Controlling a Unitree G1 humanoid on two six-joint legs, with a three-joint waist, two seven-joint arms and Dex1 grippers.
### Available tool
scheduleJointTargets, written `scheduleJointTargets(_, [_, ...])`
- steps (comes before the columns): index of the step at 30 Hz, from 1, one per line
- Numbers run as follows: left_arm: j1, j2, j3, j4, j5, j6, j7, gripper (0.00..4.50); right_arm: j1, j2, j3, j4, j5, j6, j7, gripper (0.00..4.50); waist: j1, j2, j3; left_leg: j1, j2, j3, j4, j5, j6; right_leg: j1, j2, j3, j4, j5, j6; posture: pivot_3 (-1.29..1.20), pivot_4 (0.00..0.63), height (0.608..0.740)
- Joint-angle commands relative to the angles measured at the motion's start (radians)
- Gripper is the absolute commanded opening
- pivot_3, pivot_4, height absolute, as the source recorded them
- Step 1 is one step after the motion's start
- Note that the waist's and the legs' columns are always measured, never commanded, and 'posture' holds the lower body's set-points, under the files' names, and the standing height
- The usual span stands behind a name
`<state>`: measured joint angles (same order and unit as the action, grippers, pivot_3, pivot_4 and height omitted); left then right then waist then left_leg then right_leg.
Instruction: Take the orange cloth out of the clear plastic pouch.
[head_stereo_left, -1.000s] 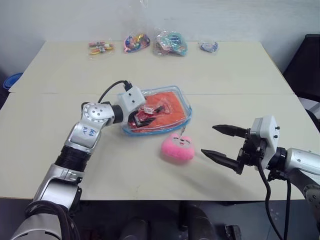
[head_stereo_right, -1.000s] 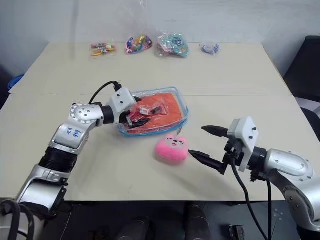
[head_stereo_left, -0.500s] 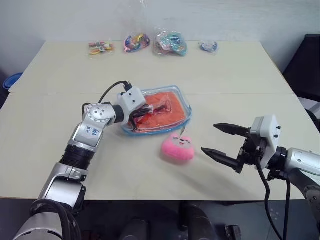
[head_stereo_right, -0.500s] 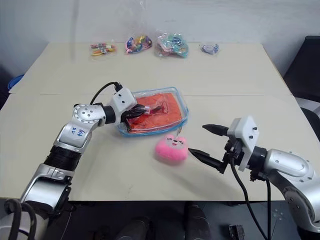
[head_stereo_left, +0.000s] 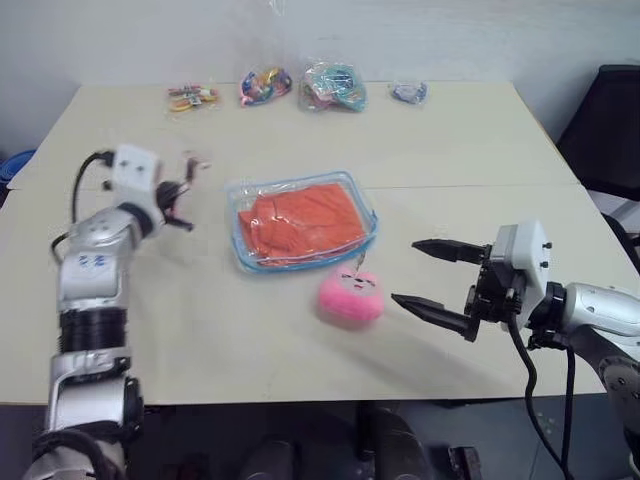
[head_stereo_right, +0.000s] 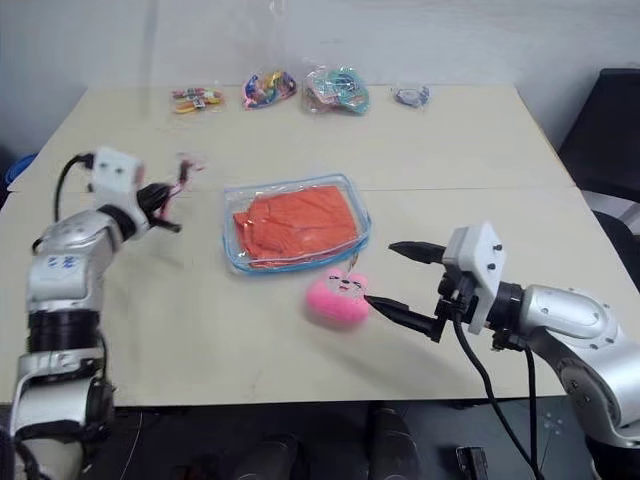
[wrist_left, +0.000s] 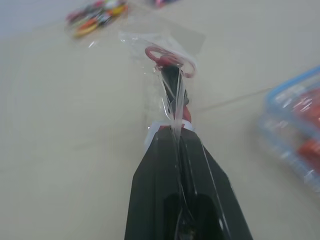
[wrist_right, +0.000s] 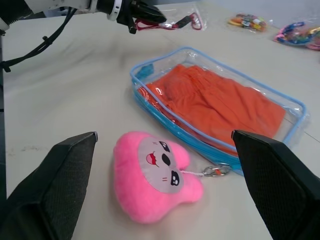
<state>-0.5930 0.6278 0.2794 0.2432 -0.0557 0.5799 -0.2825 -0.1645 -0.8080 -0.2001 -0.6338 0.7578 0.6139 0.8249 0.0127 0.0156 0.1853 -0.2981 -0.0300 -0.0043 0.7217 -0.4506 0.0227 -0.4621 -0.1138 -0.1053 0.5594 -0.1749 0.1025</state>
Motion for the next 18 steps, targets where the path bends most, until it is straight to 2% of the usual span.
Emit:
scheduleJointTargets(1, [0.065, 0.053, 0.142, -0.016, 0.002, 0.025, 0.093, 0.02, -0.036, -0.012, 0.005, -0.013, 0.034, 0.003, 0.026, 4.50, 0.002, 0.000, 0.000, -0.001, 0.000, -0.001, 0.000, 0.000, 0.000, 0.000, 0.000, 0.000, 0.000, 0.000, 0.000, 0.00, 0.150, 0.740])
scheduleJointTargets(4, [0.145, 0.066, 0.214, -0.051, -0.013, 0.068, 0.120, 0.02, -0.062, -0.013, 0.026, 0.004, 0.039, 0.004, 0.057, 4.50, 0.011, -0.002, -0.001, -0.001, 0.000, -0.004, 0.000, 0.000, 0.000, 0.000, 0.000, -0.001, 0.000, 0.000, 0.000, 0.00, 0.150, 0.740])
scheduleJointTargets(8, [0.227, 0.066, 0.236, -0.112, -0.015, 0.089, 0.127, 0.02, -0.092, -0.007, 0.055, 0.040, 0.016, -0.010, 0.083, 4.50, 0.017, -0.003, -0.002, -0.002, -0.002, -0.005, 0.001, 0.000, 0.000, 0.001, -0.002, -0.001, 0.000, 0.000, 0.000, 0.00, 0.150, 0.740])
scheduleJointTargets(12, [0.266, 0.073, 0.260, -0.136, -0.017, 0.108, 0.149, 0.85, -0.114, 0.001, 0.073, 0.068, 0.004, -0.021, 0.099, 4.50, 0.012, -0.004, -0.002, -0.001, -0.001, -0.009, 0.001, -0.001, -0.001, 0.001, -0.001, -0.001, 0.000, 0.000, 0.000, 0.00, 0.150, 0.740])
scheduleJointTargets(18, [0.304, 0.114, 0.300, -0.148, -0.020, 0.110, 0.140, 2.80, -0.117, 0.005, 0.081, 0.086, -0.011, -0.036, 0.118, 4.50, 0.009, -0.004, -0.002, -0.001, 0.000, -0.009, 0.001, -0.001, -0.001, 0.000, -0.001, -0.001, 0.000, 0.000, 0.000, 0.00, 0.150, 0.740])
